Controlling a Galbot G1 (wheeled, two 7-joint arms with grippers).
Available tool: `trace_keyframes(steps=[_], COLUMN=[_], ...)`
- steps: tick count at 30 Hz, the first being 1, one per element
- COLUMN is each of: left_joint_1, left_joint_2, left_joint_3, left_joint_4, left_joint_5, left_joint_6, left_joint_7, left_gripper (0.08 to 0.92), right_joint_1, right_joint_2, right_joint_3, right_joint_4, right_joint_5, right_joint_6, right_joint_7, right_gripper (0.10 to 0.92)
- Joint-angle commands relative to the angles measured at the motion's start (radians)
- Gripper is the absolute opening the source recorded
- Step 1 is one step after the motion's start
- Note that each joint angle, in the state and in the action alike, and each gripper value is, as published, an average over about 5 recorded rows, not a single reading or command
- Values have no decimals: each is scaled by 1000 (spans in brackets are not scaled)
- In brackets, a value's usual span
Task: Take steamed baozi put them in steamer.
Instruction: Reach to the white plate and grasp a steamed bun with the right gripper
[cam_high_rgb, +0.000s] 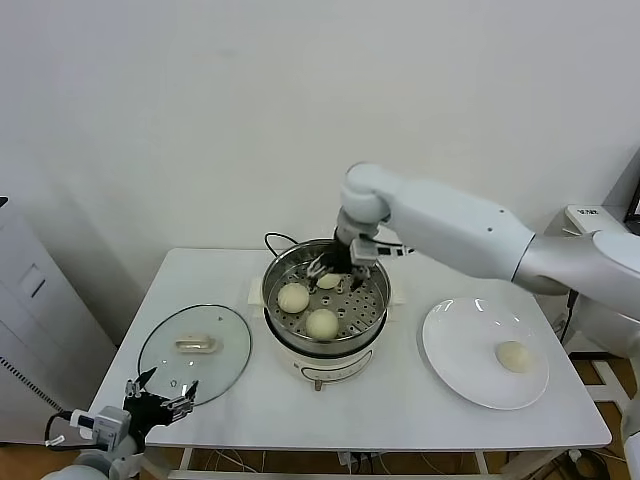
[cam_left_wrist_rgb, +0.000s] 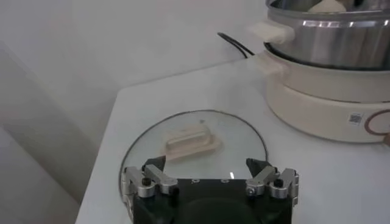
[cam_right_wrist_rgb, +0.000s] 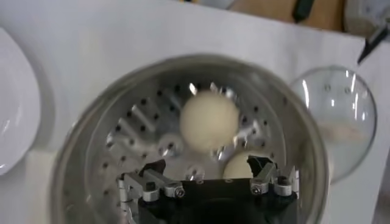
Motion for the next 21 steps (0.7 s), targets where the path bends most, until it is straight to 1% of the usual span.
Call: trace_keyframes(steps=[1, 4, 10, 15, 21], left_joint_1=[0, -1, -1, 3, 3], left_joint_2=[2, 1, -3, -4, -7], left_joint_3=[-1, 0, 2, -2, -8], left_joint_4=[-2, -3, -7, -8, -8], left_joint_5=[0, 0, 0, -2, -2], left_joint_6=[0, 1, 1, 0, -2], left_joint_7=[0, 0, 1, 1, 1], left_gripper=[823, 823, 823, 823, 823], right_joint_1=[143, 180, 219, 192, 109], right_joint_2=[-117, -174, -288, -387, -494], right_joint_3=[-104, -167, -260, -293, -271], right_joint_4=[-178, -215, -249, -252, -257], right_joint_5=[310, 377, 458, 481, 461], right_joint_6=[-327, -418, -527, -579, -591], right_joint_7=[-51, -73, -106, -110, -96], right_gripper=[823, 823, 823, 823, 823])
